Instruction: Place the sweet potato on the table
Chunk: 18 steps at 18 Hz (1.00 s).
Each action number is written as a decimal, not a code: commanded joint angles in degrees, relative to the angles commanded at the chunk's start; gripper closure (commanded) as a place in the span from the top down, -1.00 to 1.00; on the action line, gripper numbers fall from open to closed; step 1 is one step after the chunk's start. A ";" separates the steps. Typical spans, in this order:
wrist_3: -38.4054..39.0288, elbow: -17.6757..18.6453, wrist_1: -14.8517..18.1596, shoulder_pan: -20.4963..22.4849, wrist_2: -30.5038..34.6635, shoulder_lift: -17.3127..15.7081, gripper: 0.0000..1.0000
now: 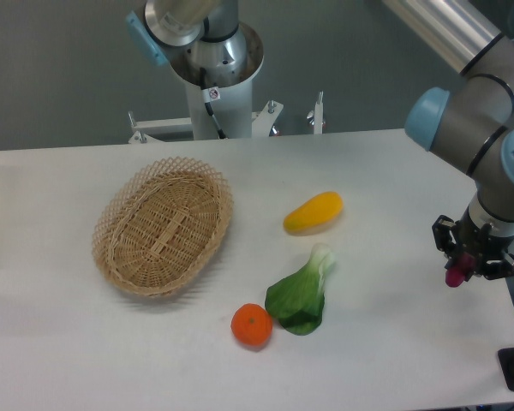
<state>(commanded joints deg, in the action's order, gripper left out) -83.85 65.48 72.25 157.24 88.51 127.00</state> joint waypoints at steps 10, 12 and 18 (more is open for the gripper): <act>-0.09 -0.09 0.18 0.00 -0.09 0.09 -0.25; -0.09 0.00 0.00 0.09 -0.26 0.00 -0.25; -0.18 9.99 -7.01 0.17 -0.53 -4.47 -0.26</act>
<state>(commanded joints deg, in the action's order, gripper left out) -84.02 75.47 65.23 157.41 87.98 122.53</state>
